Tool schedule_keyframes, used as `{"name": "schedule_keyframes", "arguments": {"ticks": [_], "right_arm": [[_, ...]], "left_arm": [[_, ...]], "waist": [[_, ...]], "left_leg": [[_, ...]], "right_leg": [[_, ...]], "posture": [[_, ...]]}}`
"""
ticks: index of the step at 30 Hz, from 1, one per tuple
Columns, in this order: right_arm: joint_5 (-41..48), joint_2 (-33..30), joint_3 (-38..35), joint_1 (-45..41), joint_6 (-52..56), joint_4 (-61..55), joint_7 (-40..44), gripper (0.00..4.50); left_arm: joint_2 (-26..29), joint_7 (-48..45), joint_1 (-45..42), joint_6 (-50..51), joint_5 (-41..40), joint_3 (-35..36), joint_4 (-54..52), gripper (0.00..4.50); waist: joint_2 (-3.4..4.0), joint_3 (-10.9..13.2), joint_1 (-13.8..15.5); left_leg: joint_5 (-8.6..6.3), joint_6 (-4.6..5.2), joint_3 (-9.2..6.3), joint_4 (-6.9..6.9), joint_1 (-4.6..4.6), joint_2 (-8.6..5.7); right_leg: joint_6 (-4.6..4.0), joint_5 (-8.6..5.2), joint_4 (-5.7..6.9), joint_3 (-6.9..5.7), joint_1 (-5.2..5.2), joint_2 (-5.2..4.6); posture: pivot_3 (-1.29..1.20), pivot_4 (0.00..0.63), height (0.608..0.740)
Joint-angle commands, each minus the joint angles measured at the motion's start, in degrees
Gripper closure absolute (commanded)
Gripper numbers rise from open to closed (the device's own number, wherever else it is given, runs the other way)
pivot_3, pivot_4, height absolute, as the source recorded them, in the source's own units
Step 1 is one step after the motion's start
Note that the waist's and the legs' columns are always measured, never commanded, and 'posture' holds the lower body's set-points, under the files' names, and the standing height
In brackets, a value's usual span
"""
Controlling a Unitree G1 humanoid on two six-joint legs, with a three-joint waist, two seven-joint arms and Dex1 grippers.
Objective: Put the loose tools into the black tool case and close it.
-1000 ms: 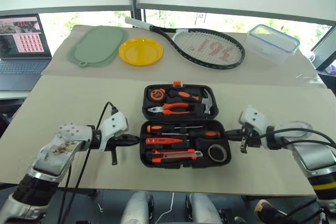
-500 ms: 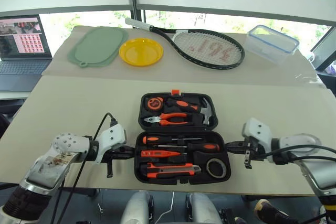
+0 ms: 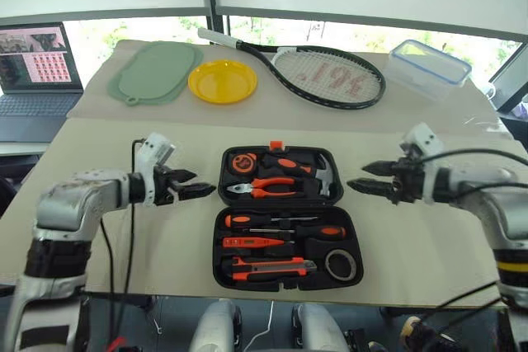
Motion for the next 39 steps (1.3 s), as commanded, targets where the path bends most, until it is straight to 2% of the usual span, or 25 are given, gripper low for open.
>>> {"name": "schedule_keyframes", "arguments": {"ticks": [1,4,6,7,10,13,16,17,18,21,22,29,31,34,39], "right_arm": [[0.35,1.24,0.6,-3.55,3.36,2.8,-1.84,0.98],[-0.89,2.43,2.58,-4.77,2.79,4.64,-2.81,0.98],[-1.62,2.84,3.62,-4.94,2.08,5.43,-3.11,0.88],[-1.86,3.08,3.94,-4.77,1.76,5.78,-3.12,0.88],[-2.34,3.46,4.61,-4.48,1.39,6.27,-3.05,0.88],[-2.94,3.61,5.35,-4.11,1.04,5.91,-2.91,1.6],[-2.69,3.77,5.62,-3.7,0.79,5.45,-2.34,2.68],[-2.62,3.83,5.67,-3.67,0.8,5.2,-2.34,2.88],[-2.53,3.98,5.71,-3.73,0.84,4.91,-2.36,3.27],[-2.31,4.37,5.63,-3.92,0.85,4.33,-2.45,4.31],[-2.2,4.5,5.59,-4.03,0.88,4.19,-2.52,4.43],[-2.17,6.24,3.63,-5.63,-1.6,1.35,-5.2,4.43],[-3.38,7.57,2.47,-6.51,-5.36,0.7,-7.42,4.43],[-5.96,8.09,2.7,-5.96,-10.49,-0.5,-8.79,4.43],[-11.21,7.34,4.65,0.07,-20.0,-4.62,-9.16,4.43]], "left_arm": [[-1.47,2.45,-2.45,3.19,-1.68,0.34,-0.19,0.11],[-2.67,3.79,-3.23,2.1,-0.44,-1.38,1.26,0.11],[-2.92,4.23,-3.57,1.57,-0.19,-1.86,2.07,0.62],[-2.76,4.15,-3.41,1.21,-0.18,-2.18,2.04,0.72],[-2.46,4.05,-2.76,0.47,-0.28,-2.72,1.7,1.7],[-2.61,4.22,-2.22,0.38,-0.75,-2.75,1.21,2.85],[-3.03,4.6,-2.17,0.42,-1.11,-2.61,1.04,3.99],[-3.14,4.68,-2.1,0.5,-1.28,-2.57,0.87,4.14],[-3.25,4.73,-1.93,0.54,-1.47,-2.58,0.53,4.5],[-3.52,4.74,-1.53,0.77,-2.09,-2.46,-0.25,4.5],[-3.6,4.69,-1.45,0.86,-2.3,-2.39,-0.39,4.5],[-6.5,3.91,0.26,-5.77,-3.32,-0.87,-5.87,4.5],[-9.11,6.03,-0.79,-11.13,-2.14,0.33,-7.61,4.5],[-10.05,6.27,-0.45,-19.05,1.22,-1.1,-9.7,4.5],[-10.06,6.48,5.06,-34.63,10.02,-5.4,-11.13,4.5]], "waist": [[0.0,0.0,-0.02],[0.0,0.0,-0.04],[0.0,0.0,-0.03],[0.0,0.0,-0.03],[0.0,0.0,-0.05],[0.0,0.0,-0.07],[0.0,0.0,-0.05],[0.0,0.0,-0.05],[0.0,0.0,-0.07],[0.0,0.0,-0.15],[0.0,0.0,-0.2],[0.0,0.0,-0.28],[0.0,0.0,-0.05],[-0.01,0.02,0.04],[0.0,0.01,0.04]], "left_leg": [[0.0,0.0,0.0,0.0,-0.02,0.0],[0.0,0.0,0.0,-0.03,-0.02,-0.01],[0.0,0.0,0.0,-0.03,-0.03,-0.01],[0.0,0.0,0.0,-0.02,-0.03,-0.01],[0.0,0.0,0.0,-0.02,-0.03,-0.02],[0.0,0.0,0.0,-0.03,-0.03,-0.01],[0.0,0.0,0.0,-0.02,-0.03,0.0],[0.0,0.0,-0.01,-0.03,-0.02,-0.01],[0.0,0.0,-0.01,-0.03,-0.02,-0.01],[0.01,-0.02,-0.01,-0.02,0.02,0.0],[0.01,-0.02,-0.01,-0.02,0.06,0.0],[0.02,-0.03,-0.02,-0.02,0.05,0.02],[0.02,-0.03,-0.03,0.01,-0.01,0.02],[0.04,-0.02,-0.03,0.04,-0.12,0.0],[0.05,-0.03,-0.01,-0.2,-0.15,-0.05]], "right_leg": [[0.0,0.0,0.01,0.0,-0.01,0.0],[0.01,0.0,-0.02,-0.01,0.0,-0.01],[0.01,0.0,-0.03,-0.01,-0.01,-0.02],[0.01,0.0,-0.04,-0.01,-0.01,-0.02],[0.01,0.0,-0.04,-0.02,-0.01,-0.03],[0.0,0.01,-0.04,-0.01,-0.02,-0.03],[0.0,0.01,-0.04,-0.02,-0.01,-0.03],[0.0,0.01,-0.04,-0.02,-0.01,-0.03],[0.0,0.01,-0.03,-0.02,-0.01,-0.03],[0.0,0.01,-0.02,-0.02,0.02,-0.03],[-0.01,0.01,-0.01,-0.01,0.06,-0.02],[-0.01,0.03,0.0,0.01,0.03,-0.05],[0.01,0.04,0.0,-0.01,0.0,-0.07],[0.04,0.1,-0.01,0.0,-0.08,-0.08],[0.03,0.11,-0.04,-0.01,-0.1,-0.06]], "posture": [[0.0,0.15,0.738],[0.0,0.15,0.738],[0.0,0.15,0.738],[0.0,0.15,0.738],[0.0,0.15,0.738],[0.0,0.15,0.738],[0.0,0.15,0.738],[0.0,0.15,0.738],[0.0,0.15,0.738],[0.0,0.15,0.738],[0.0,0.15,0.738],[0.0,0.15,0.738],[0.0,0.15,0.738],[0.0,0.15,0.738],[0.0,0.15,0.738]]}}
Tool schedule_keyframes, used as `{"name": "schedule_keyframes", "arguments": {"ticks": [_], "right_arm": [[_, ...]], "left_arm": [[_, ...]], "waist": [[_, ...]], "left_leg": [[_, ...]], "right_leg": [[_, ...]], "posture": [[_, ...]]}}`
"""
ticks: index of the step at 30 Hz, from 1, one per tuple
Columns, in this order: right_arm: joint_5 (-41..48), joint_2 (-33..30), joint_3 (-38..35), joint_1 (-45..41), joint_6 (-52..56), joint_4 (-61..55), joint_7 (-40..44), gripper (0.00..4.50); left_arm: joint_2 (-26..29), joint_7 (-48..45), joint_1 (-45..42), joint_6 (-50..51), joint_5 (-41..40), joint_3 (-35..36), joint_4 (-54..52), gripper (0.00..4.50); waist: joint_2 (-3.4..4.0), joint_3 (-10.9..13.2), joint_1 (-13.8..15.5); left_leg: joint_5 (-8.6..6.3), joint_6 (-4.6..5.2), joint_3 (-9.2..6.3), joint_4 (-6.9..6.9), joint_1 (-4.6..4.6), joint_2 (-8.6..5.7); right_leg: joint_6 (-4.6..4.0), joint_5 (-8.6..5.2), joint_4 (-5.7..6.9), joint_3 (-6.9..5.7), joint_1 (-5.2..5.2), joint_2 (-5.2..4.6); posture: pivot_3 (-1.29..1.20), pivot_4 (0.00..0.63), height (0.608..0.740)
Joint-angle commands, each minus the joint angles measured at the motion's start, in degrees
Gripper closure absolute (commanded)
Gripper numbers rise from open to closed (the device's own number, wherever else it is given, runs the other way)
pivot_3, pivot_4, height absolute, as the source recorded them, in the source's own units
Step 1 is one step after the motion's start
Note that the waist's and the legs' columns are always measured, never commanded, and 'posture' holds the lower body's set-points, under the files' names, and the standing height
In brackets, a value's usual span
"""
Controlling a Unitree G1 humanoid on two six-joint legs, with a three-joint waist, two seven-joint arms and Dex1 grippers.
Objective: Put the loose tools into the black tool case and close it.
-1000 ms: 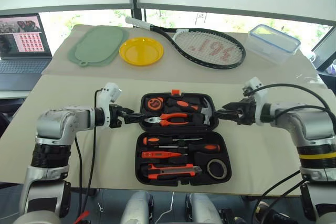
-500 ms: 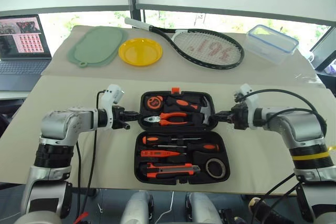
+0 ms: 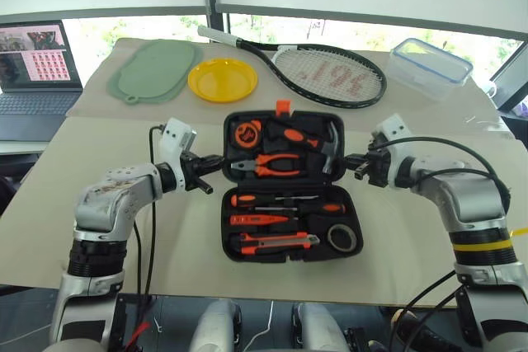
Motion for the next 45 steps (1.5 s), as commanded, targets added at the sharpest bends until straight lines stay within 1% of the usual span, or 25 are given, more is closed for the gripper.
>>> {"name": "schedule_keyframes", "arguments": {"ticks": [1,3,5,8,12,15,17,18,20,22,24,25,26,29,30,31,32,34,37,39,41,42,43,44,45], "right_arm": [[-1.75,0.45,1.37,3.65,-9.05,-7.92,0.72,4.43],[-3.57,0.81,1.62,7.34,-12.04,-9.9,-0.48,4.43],[-5.94,0.81,2.1,11.54,-16.67,-11.54,-1.43,4.43],[-8.94,1.17,1.68,16.15,-23.13,-12.46,-3.29,4.43],[-12.56,1.47,0.25,21.58,-32.48,-11.52,-5.91,4.43],[-12.52,1.54,-1.03,24.85,-36.61,-11.28,-5.78,4.43],[-12.05,0.99,-2.23,27.65,-39.26,-12.09,-5.29,3.7],[-11.74,0.66,-2.81,28.81,-40.11,-12.69,-5.04,3.45],[-10.56,-0.07,-4.57,31.1,-40.48,-14.8,-4.37,2.79],[-5.37,-2.38,-10.27,35.16,-37.06,-20.4,-1.72,2.06],[0.1,-5.48,-14.4,39.56,-33.26,-24.62,2.73,1.44],[2.27,-6.85,-15.59,41.42,-31.71,-25.96,4.83,1.01],[5.81,-8.8,-17.28,44.21,-29.64,-27.76,8.35,0.75],[12.45,-12.86,-20.88,49.4,-24.33,-30.41,14.58,0.75],[14.46,-14.45,-21.7,50.84,-22.59,-30.8,17.15,0.75],[15.95,-15.62,-22.27,51.84,-21.44,-31.08,18.89,0.75],[16.64,-17.06,-22.2,52.63,-20.92,-31.26,21.15,0.75],[16.56,-19.47,-20.52,52.96,-20.2,-31.63,24.05,1.28],[16.3,-20.89,-18.16,52.42,-19.97,-32.43,26.02,2.2],[15.68,-20.71,-15.34,50.57,-19.87,-32.94,25.76,2.92],[14.82,-20.0,-11.59,48.06,-19.8,-33.01,25.28,3.51],[14.15,-19.43,-9.66,46.71,-19.93,-32.67,24.86,3.96],[13.07,-18.62,-7.51,45.25,-20.35,-32.0,24.38,4.22],[12.13,-17.97,-5.94,44.07,-20.71,-31.31,24.03,4.48],[11.45,-17.47,-4.77,43.08,-20.89,-30.71,23.82,4.48]], "left_arm": [[-1.59,-0.36,2.78,-13.52,4.9,-3.92,-4.15,4.5],[-1.59,1.75,5.56,-20.8,10.15,-5.3,-3.15,4.5],[-2.0,3.59,8.54,-26.28,13.51,-5.8,-2.28,4.5],[-2.56,6.19,12.25,-31.75,16.48,-5.44,-1.2,4.5],[-2.8,8.97,15.62,-36.18,18.27,-3.49,-1.16,4.5],[-2.74,9.79,17.55,-35.68,17.2,-1.91,-2.54,4.5],[-2.75,9.99,19.62,-33.27,14.67,-0.08,-5.58,3.78],[-2.55,10.02,20.54,-32.04,13.89,0.58,-7.15,3.53],[-1.68,9.76,22.55,-29.07,12.21,2.15,-11.04,2.78],[2.69,7.03,26.81,-17.48,1.7,9.83,-20.27,1.97],[7.45,3.96,30.79,-8.0,-8.23,17.42,-25.18,1.26],[9.35,2.67,32.3,-5.13,-11.67,20.14,-26.01,1.16],[11.72,0.72,33.75,-2.45,-14.57,23.0,-25.33,1.16],[16.48,-2.54,34.51,0.48,-15.83,25.41,-20.34,1.16],[18.12,-3.77,33.07,-0.33,-14.38,23.69,-17.47,1.16],[19.28,-4.62,32.02,-0.95,-13.48,22.41,-15.55,1.16],[20.34,-5.84,29.06,-3.1,-11.27,19.54,-12.06,1.16],[21.5,-8.07,22.19,-6.85,-7.09,13.36,-5.34,1.16],[21.44,-11.35,14.61,-11.91,-2.26,6.7,1.44,1.93],[20.39,-14.43,8.45,-15.56,1.15,1.36,6.46,2.7],[18.09,-17.45,2.25,-20.18,5.1,-4.5,11.9,3.34],[16.43,-18.59,-0.66,-22.26,6.83,-6.95,14.76,3.79],[14.21,-19.58,-3.8,-24.66,8.74,-9.53,17.95,4.0],[12.4,-20.51,-6.08,-26.34,10.0,-11.28,20.39,4.43],[10.97,-21.25,-7.67,-27.69,10.91,-12.47,22.1,4.43]], "waist": [[0.01,-0.01,0.0],[0.01,-0.01,0.03],[0.01,-0.01,0.08],[0.02,-0.07,0.09],[0.03,-0.1,-0.07],[0.04,-0.12,-0.22],[0.02,-0.13,-0.35],[0.02,-0.13,-0.4],[0.03,-0.13,-0.55],[-0.01,-0.1,-0.73],[0.0,-0.1,-0.87],[0.01,-0.11,-0.9],[0.02,-0.11,-0.91],[0.03,-0.1,-0.39],[0.03,-0.1,-0.22],[0.02,-0.09,-0.02],[0.01,-0.09,0.09],[0.0,-0.08,0.53],[-0.06,-0.08,0.93],[-0.11,-0.1,0.82],[-0.12,-0.09,0.76],[-0.13,-0.1,0.76],[-0.14,-0.1,0.77],[-0.15,-0.09,0.78],[-0.15,-0.09,0.8]], "left_leg": [[0.02,-0.03,0.0,-0.01,0.0,0.01],[0.04,-0.08,0.02,-0.03,-0.02,0.02],[0.0,-0.01,0.02,-0.02,0.0,0.03],[-0.06,0.08,0.02,-0.02,0.11,0.08],[-0.07,0.08,0.05,-0.04,0.25,0.11],[-0.05,0.06,0.09,-0.04,0.47,0.14],[-0.05,0.05,0.11,-0.04,0.54,0.17],[-0.05,0.06,0.11,-0.04,0.55,0.18],[-0.05,0.05,0.12,-0.07,0.52,0.19],[-0.05,0.05,0.15,-0.05,0.49,0.2],[-0.05,0.05,0.1,-0.06,0.45,0.32],[-0.05,0.04,0.1,-0.06,0.46,0.33],[-0.05,0.04,0.08,-0.06,0.52,0.34],[-0.06,0.03,0.07,-0.06,0.88,0.32],[-0.06,0.03,0.06,-0.06,0.95,0.28],[-0.07,0.02,0.08,-0.1,1.12,0.28],[-0.07,0.01,0.08,-0.08,1.2,0.27],[-0.07,0.0,0.07,-0.07,1.29,0.24],[-0.08,-0.01,0.03,-0.06,1.33,0.17],[-0.09,0.0,0.06,-0.08,1.16,0.21],[-0.13,-0.02,0.05,-0.08,1.12,0.2],[-0.13,-0.01,0.05,-0.07,1.05,0.16],[-0.13,-0.01,0.05,-0.05,1.02,0.12],[-0.13,-0.01,0.05,-0.04,1.02,0.08],[-0.13,0.0,0.05,0.0,0.96,0.07]], "right_leg": [[0.0,0.0,0.01,0.0,0.0,0.01],[0.0,0.0,-0.03,0.0,0.0,0.01],[0.01,0.0,-0.08,-0.03,0.07,0.0],[0.02,0.0,-0.22,-0.03,0.18,-0.02],[0.0,-0.01,-0.27,0.0,0.22,-0.02],[-0.03,-0.03,-0.16,0.04,0.35,0.0],[-0.04,-0.04,-0.14,0.05,0.41,0.0],[-0.05,-0.05,-0.14,0.05,0.41,0.01],[-0.07,-0.06,-0.1,0.07,0.33,0.0],[-0.06,-0.06,-0.05,0.11,0.28,-0.02],[-0.08,-0.08,-0.01,0.09,0.24,-0.03],[-0.08,-0.09,-0.01,0.09,0.24,-0.04],[-0.1,-0.1,-0.02,0.07,0.31,-0.05],[-0.15,-0.21,-0.04,0.0,0.66,-0.06],[-0.14,-0.31,0.0,-0.01,0.72,-0.09],[-0.53,-0.56,-0.05,-0.01,0.84,-0.08],[-0.61,-0.63,-0.05,-0.03,0.95,-0.07],[-0.61,-0.63,-0.08,-0.03,1.06,-0.08],[-0.59,-0.64,-0.11,-0.08,1.14,-0.08],[-0.6,-0.6,-0.17,-0.06,1.03,-0.08],[-0.38,-0.47,-0.18,-0.06,1.0,-0.05],[-0.33,-0.44,-0.19,-0.07,0.96,-0.04],[-0.25,-0.39,-0.19,-0.07,0.96,-0.02],[-0.21,-0.37,-0.19,-0.07,0.96,0.0],[-0.2,-0.37,-0.19,-0.08,0.95,0.02]], "posture": [[0.0,0.15,0.738],[0.0,0.15,0.738],[0.0,0.15,0.738],[0.0,0.15,0.738],[0.0,0.15,0.738],[0.0,0.15,0.738],[0.0,0.15,0.738],[0.0,0.15,0.738],[0.0,0.15,0.738],[0.0,0.15,0.738],[0.0,0.15,0.738],[0.0,0.15,0.738],[0.0,0.15,0.738],[0.0,0.15,0.738],[0.0,0.15,0.738],[0.0,0.15,0.738],[0.0,0.15,0.738],[0.0,0.15,0.738],[0.0,0.15,0.738],[0.0,0.15,0.738],[0.0,0.15,0.738],[0.0,0.15,0.738],[0.0,0.15,0.738],[0.0,0.15,0.738],[0.0,0.15,0.738]]}}
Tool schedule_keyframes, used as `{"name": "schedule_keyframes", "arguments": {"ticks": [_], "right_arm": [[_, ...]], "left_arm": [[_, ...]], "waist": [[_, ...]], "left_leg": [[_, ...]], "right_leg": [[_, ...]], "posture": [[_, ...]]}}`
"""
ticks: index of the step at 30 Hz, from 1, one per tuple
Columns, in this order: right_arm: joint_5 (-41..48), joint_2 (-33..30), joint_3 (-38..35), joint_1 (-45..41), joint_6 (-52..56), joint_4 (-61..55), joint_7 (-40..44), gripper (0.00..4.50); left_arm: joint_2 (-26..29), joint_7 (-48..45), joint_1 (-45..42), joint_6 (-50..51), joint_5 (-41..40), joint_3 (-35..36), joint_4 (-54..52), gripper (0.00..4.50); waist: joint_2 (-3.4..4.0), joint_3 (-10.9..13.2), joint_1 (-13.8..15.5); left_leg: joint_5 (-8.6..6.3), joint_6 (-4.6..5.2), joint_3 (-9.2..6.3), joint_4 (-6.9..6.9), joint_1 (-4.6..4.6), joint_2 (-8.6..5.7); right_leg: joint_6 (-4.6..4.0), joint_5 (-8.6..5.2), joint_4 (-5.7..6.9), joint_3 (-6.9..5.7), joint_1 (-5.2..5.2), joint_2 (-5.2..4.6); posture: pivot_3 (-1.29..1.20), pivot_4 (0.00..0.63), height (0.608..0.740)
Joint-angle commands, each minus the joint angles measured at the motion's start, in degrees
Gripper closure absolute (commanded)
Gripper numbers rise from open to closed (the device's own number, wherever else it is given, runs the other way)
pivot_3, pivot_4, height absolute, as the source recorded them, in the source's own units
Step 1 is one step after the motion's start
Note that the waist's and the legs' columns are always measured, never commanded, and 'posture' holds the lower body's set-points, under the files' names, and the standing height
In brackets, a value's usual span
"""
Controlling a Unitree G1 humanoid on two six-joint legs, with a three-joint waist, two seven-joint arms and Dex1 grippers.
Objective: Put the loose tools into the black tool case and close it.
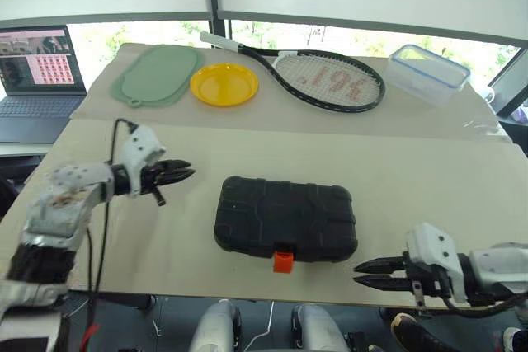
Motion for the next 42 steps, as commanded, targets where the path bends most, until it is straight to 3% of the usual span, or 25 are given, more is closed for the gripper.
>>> {"name": "schedule_keyframes", "arguments": {"ticks": [1,6,11,17,21,26,32,38,42], "right_arm": [[-2.85,1.73,4.08,-3.11,-1.23,1.38,-1.21,4.48],[-8.23,5.58,7.7,-9.74,-1.36,6.2,-6.52,4.48],[-10.38,9.44,7.33,-15.33,0.25,10.71,-11.75,4.48],[-12.62,10.05,7.79,-15.82,-0.92,12.55,-12.94,4.48],[-12.17,9.92,6.34,-14.7,-0.15,11.28,-13.18,4.48],[-8.84,5.4,2.23,-8.81,1.09,5.9,-8.39,4.48],[-5.14,2.48,0.9,-4.1,3.18,-0.52,-5.82,4.48],[-5.88,4.45,6.07,-8.67,6.13,-2.25,-8.61,4.48],[-7.35,5.81,9.2,-11.87,7.09,-0.66,-10.32,4.48]], "left_arm": [[-4.13,-3.33,-5.42,-6.81,4.52,-5.1,6.3,4.43],[-6.34,-6.24,-6.34,-9.38,8.29,-9.07,8.72,4.43],[-0.68,-16.39,-0.33,-4.14,3.4,-9.12,-2.53,4.43],[2.88,-18.27,4.14,0.31,0.69,-6.88,-11.9,4.43],[2.91,-16.36,2.86,-1.7,2.48,-5.41,-11.13,4.43],[1.44,-17.59,-6.4,1.54,-0.11,-4.39,-9.06,4.43],[-2.5,-20.23,-9.83,-3.26,3.7,-12.14,-11.61,4.43],[-7.66,-19.19,-10.1,-13.82,12.6,-20.3,-6.02,4.43],[-8.53,-19.11,-9.74,-16.21,13.78,-20.65,-4.12,4.43]], "waist": [[-0.02,0.01,0.0],[-0.05,0.02,-0.93],[-0.05,0.01,-1.64],[-0.03,0.0,-1.04],[-0.03,0.0,-0.76],[-0.04,0.01,-0.02],[-0.02,-0.01,-0.44],[-0.04,-0.04,-0.61],[-0.03,-0.07,-0.62]], "left_leg": [[0.0,0.0,-0.01,0.01,-0.03,-0.01],[-0.02,0.03,0.0,0.03,-0.24,0.01],[0.03,-0.02,0.08,0.05,-0.5,0.05],[0.0,0.02,0.08,0.04,-0.53,0.09],[0.01,0.02,0.07,0.08,-0.54,0.07],[0.01,0.02,-0.02,0.18,-0.66,0.0],[-0.02,0.08,-0.04,0.28,-0.71,-0.02],[-0.01,0.06,-0.08,0.32,-0.68,0.0],[-0.01,0.07,-0.07,0.32,-0.62,-0.01]], "right_leg": [[0.01,0.0,-0.01,0.0,-0.01,0.0],[0.07,0.03,0.03,0.05,-0.25,0.02],[0.06,0.04,0.26,0.17,-0.69,0.06],[0.1,0.03,0.27,0.14,-0.71,-0.02],[0.12,0.05,0.28,0.14,-0.7,0.0],[0.14,0.06,0.29,0.05,-0.7,-0.01],[0.2,0.09,0.22,0.07,-0.66,0.02],[0.18,0.1,0.23,0.07,-0.63,0.07],[0.18,0.1,0.22,0.08,-0.57,0.06]], "posture": [[0.0,0.15,0.738],[0.0,0.15,0.738],[0.0,0.15,0.738],[0.0,0.15,0.738],[0.0,0.15,0.738],[0.0,0.15,0.738],[0.0,0.15,0.738],[0.0,0.15,0.738],[0.0,0.15,0.738]]}}
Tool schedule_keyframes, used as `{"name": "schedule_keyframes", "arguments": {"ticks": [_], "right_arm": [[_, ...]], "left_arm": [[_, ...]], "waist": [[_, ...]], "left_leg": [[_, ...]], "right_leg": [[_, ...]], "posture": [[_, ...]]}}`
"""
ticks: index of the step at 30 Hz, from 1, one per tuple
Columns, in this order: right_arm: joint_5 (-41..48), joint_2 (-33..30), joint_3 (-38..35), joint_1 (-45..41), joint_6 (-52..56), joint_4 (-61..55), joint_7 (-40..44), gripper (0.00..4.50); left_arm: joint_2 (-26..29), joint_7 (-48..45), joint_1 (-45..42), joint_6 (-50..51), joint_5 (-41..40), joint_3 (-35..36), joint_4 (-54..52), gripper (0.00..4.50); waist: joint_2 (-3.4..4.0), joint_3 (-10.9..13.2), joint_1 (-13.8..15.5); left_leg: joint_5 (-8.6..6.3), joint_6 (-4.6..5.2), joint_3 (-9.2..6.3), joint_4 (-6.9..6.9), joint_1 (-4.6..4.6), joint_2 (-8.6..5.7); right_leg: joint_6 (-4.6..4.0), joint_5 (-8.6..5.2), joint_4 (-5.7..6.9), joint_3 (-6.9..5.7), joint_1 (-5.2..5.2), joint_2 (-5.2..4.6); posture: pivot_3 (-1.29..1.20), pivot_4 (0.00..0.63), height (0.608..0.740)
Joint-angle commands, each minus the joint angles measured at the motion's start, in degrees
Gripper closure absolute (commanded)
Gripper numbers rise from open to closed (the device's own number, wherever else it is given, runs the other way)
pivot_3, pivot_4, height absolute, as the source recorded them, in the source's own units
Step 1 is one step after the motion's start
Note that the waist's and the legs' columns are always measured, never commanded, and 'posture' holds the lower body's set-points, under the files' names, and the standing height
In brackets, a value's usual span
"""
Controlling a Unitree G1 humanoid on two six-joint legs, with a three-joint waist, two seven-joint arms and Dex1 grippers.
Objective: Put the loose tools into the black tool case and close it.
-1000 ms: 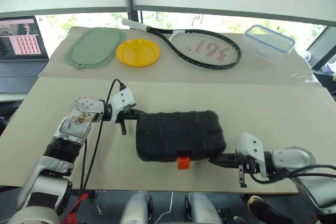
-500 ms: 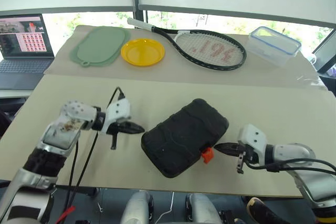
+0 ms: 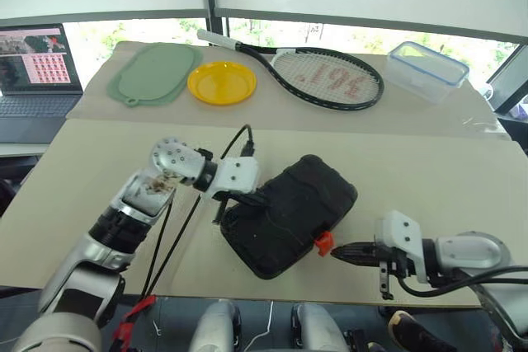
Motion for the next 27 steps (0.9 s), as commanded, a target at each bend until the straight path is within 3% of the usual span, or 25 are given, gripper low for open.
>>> {"name": "schedule_keyframes", "arguments": {"ticks": [1,11,23,27], "right_arm": [[-1.45,0.87,2.06,-2.26,0.78,0.43,-1.89,4.48],[-5.42,5.29,5.72,-6.13,-0.62,5.71,-5.62,4.48],[-1.4,3.49,1.44,-3.96,2.7,1.28,-3.54,4.48],[3.62,5.24,-0.78,-5.64,7.16,-1.69,-5.36,4.48]], "left_arm": [[0.13,-0.24,1.07,-1.36,3.18,-2.01,2.93,4.43],[-0.04,0.24,1.8,-0.07,2.23,-0.89,1.9,4.43],[-1.03,0.44,1.08,-0.85,2.49,-0.84,3.5,4.43],[-1.64,0.41,1.2,-0.64,2.31,-1.15,3.01,4.43]], "waist": [[-0.01,-0.02,-0.01],[-0.01,-0.1,-0.14],[-0.01,-0.1,-0.17],[-0.01,-0.11,-0.24]], "left_leg": [[0.0,0.0,0.0,0.0,0.02,0.0],[0.0,0.0,0.02,0.0,0.15,0.03],[0.01,-0.01,0.03,-0.01,0.14,0.05],[0.01,-0.01,0.02,-0.01,0.14,0.06]], "right_leg": [[0.0,0.0,0.0,0.0,0.02,0.0],[-0.01,0.0,0.07,0.03,0.08,0.02],[-0.03,0.01,0.1,0.05,0.04,0.05],[-0.04,0.01,0.1,0.05,0.05,0.05]], "posture": [[0.0,0.15,0.738],[0.0,0.15,0.738],[0.0,0.15,0.738],[0.0,0.15,0.738]]}}
